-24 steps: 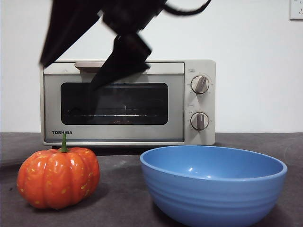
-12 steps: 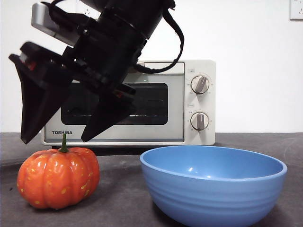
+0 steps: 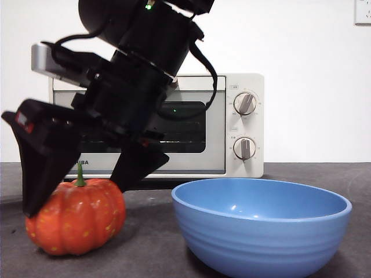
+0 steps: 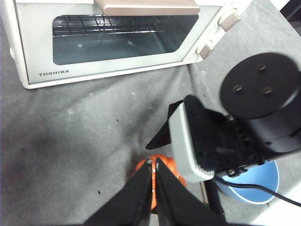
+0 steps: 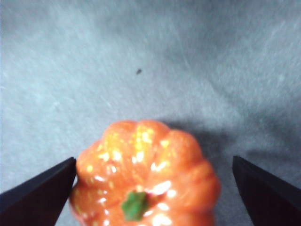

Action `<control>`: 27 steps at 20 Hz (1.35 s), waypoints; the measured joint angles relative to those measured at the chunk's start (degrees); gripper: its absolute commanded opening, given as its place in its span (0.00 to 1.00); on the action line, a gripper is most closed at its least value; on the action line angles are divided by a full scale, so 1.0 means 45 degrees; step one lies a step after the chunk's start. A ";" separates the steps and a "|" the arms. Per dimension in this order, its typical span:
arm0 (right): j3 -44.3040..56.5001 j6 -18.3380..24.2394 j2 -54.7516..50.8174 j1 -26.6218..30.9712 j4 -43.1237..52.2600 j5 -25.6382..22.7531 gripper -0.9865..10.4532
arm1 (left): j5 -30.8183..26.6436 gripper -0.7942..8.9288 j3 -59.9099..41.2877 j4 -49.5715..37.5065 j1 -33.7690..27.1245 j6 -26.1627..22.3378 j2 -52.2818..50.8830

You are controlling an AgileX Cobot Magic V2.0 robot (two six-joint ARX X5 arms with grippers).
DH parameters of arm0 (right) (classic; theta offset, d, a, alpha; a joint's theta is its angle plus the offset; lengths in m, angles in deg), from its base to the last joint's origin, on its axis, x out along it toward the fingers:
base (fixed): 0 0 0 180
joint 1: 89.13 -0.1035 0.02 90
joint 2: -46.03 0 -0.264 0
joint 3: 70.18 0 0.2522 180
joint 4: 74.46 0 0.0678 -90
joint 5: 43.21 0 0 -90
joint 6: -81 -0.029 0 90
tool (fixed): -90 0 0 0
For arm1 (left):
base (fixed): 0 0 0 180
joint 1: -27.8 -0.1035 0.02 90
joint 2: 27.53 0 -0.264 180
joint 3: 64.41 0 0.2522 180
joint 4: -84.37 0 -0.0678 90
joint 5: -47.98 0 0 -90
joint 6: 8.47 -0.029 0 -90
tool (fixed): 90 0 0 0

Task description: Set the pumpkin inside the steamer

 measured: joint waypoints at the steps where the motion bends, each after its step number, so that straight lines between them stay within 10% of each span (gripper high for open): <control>1: 0.0000 0.0000 0.0078 -0.0005 -0.0005 0.0000 0.56 | 0.0000 0.10 0.0000 0.0000 0.0000 0.0000 0.0000; 13: 0.0000 -0.0039 -0.0160 -0.0087 -0.0243 -0.0194 0.43 | 0.0000 0.10 0.0000 0.0000 0.0000 0.0000 0.0000; 24: 0.0350 -0.0039 -0.5319 0.0403 -0.3619 -0.1666 0.43 | 0.0000 0.10 0.0000 0.0000 0.0000 0.0000 0.0000; 27: 0.7043 -0.0913 -0.7810 0.1355 -0.0699 -0.1481 0.44 | 0.0000 0.10 0.0000 0.0000 0.0000 0.0000 0.0000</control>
